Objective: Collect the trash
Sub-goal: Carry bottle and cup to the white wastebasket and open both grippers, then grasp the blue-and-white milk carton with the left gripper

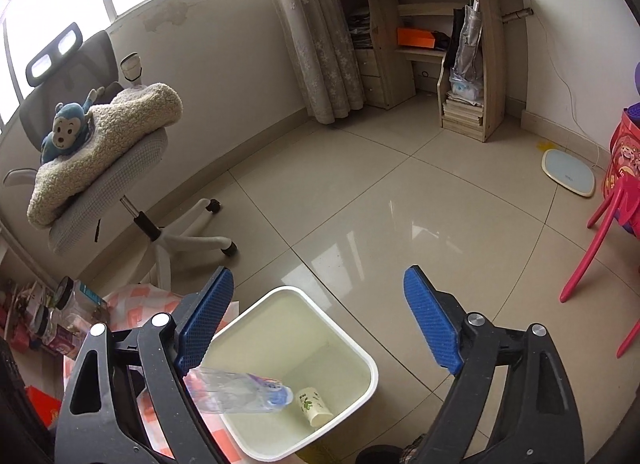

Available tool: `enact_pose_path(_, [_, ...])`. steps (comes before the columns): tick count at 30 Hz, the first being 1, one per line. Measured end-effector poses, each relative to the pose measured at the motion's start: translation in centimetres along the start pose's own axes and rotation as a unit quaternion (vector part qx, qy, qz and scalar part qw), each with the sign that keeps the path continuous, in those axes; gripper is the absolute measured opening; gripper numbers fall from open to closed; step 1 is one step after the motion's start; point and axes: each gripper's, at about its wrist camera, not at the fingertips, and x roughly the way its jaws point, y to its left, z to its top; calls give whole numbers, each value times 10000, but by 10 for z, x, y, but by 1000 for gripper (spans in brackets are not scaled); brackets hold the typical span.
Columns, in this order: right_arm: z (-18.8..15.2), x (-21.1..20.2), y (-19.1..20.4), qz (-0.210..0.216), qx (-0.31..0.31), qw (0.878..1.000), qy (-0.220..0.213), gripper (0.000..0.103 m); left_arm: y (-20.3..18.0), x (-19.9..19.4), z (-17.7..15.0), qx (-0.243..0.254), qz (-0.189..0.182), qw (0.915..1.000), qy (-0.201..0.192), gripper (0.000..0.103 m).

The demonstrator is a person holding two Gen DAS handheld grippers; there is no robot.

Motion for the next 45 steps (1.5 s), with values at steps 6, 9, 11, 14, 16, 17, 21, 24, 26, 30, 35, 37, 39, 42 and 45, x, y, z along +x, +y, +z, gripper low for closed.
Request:
enact_pose_path(6, [-16,-7,20,-231,-463,9983,-266,96,23,-31,-13,220,889,9944,-520,87])
enact_pose_path(9, [-32,-16,42,-361,-974,9930,-556,96,36,-46,-20,305,1212,9891,-780,91])
enact_pose_path(11, [-45,-20,59,-397,-1363,9875,-684,96,46,-55,-24,346,1379,9857,-904,91])
enact_pose_path(14, [-65,-23,80,-317,-1762,9815,-684,96,63,-65,-29,308,1505,9830,-1001,91])
enact_pose_path(16, [-76,-21,93,-160,-1944,9794,-528,96,76,-69,-35,263,1609,9818,-978,92])
enact_pose_path(17, [-82,-20,100,-101,-2045,9778,-450,96,83,-69,-38,235,1686,9808,-951,92])
enact_pose_path(21, [-101,-20,132,46,-2455,9687,-364,96,118,-65,-55,-14,1977,9777,-701,92])
enact_pose_path(24, [-114,-22,157,149,-2751,9605,-383,96,147,-64,-55,-292,2001,9790,-252,92])
enact_pose_path(26, [-123,-23,172,284,-2938,9549,-306,96,166,-70,-55,-450,2073,9771,-150,92])
enact_pose_path(30, [-141,-25,203,550,-3225,9448,-188,96,213,-79,-64,-929,2306,9684,209,92])
enact_pose_path(35, [-165,-26,239,920,-3504,9321,35,96,277,-84,-82,-1297,2850,9468,746,92])
enact_pose_path(37, [-175,-23,253,1072,-3607,9261,250,96,306,-86,-89,-1375,3171,9340,907,92])
enact_pose_path(39, [-186,-18,267,1226,-3702,9194,511,96,337,-90,-97,-1479,3500,9186,1089,92])
enact_pose_path(42, [-205,-11,285,1519,-3827,9062,962,96,383,-92,-108,-1745,3812,8979,1343,92])
enact_pose_path(45, [-228,-5,304,1694,-3973,8928,1279,96,421,-92,-122,-2119,3750,8876,1632,92])
